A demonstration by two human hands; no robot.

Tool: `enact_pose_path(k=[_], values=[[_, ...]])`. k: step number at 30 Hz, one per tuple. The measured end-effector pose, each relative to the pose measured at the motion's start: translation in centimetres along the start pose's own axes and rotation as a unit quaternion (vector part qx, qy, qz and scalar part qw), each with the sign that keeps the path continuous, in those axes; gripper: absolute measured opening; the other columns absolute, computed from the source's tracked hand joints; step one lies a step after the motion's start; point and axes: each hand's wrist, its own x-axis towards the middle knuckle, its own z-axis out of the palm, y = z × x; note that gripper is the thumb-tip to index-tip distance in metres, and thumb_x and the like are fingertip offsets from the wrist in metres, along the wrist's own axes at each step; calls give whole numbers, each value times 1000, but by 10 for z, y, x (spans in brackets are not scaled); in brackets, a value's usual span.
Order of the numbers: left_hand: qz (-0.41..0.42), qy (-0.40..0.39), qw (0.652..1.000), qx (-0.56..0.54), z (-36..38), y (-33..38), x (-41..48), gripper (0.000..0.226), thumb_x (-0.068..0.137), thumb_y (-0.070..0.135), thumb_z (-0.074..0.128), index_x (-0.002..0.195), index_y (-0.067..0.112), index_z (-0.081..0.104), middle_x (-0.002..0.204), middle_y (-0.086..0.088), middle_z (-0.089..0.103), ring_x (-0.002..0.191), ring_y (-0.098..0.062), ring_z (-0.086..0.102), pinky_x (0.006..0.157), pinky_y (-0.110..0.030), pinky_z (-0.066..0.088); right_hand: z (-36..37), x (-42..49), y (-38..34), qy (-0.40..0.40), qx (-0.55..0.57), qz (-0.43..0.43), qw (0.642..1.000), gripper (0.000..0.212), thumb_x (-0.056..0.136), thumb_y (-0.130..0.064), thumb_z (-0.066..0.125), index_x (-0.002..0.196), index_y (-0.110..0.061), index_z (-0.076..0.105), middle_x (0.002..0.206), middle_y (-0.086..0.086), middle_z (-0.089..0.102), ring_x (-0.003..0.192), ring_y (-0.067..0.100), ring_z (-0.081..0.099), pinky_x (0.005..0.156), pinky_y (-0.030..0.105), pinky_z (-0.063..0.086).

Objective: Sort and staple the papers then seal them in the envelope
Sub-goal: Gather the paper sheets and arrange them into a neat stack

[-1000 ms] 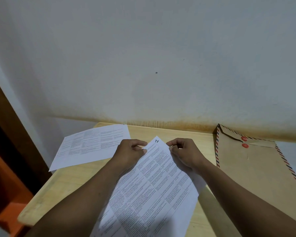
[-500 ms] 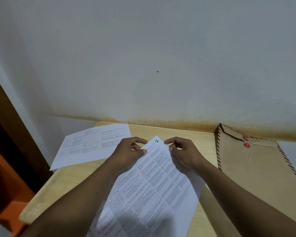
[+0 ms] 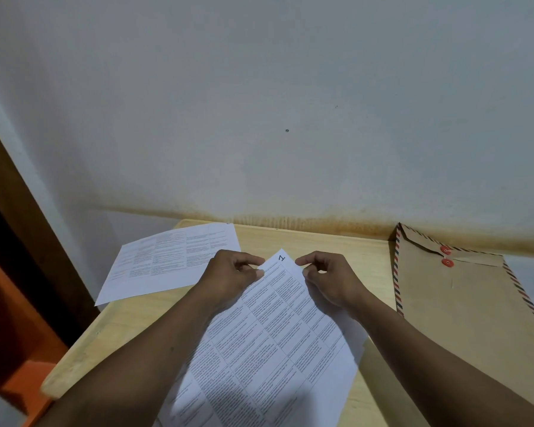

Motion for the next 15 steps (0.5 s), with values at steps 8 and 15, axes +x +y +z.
enact_pose_path(k=[8, 15], values=[[-22, -9, 999, -45, -12, -3, -9, 22, 84, 7, 83, 106, 10, 79, 96, -24, 77, 93, -30, 78, 93, -44, 61, 19, -9, 1, 9, 35, 18, 999, 24, 97, -5, 57, 98, -17, 78, 77, 1, 71, 64, 13, 61, 64, 22, 47], [-50, -31, 997, -44, -27, -5, -21, 19, 87, 4, 79, 105, 12, 78, 88, -10, 81, 91, -23, 79, 93, -39, 60, 31, -16, -4, -6, 51, 18, 999, 25, 95, -5, 58, 95, -18, 79, 79, 1, 73, 69, 16, 63, 69, 29, 48]])
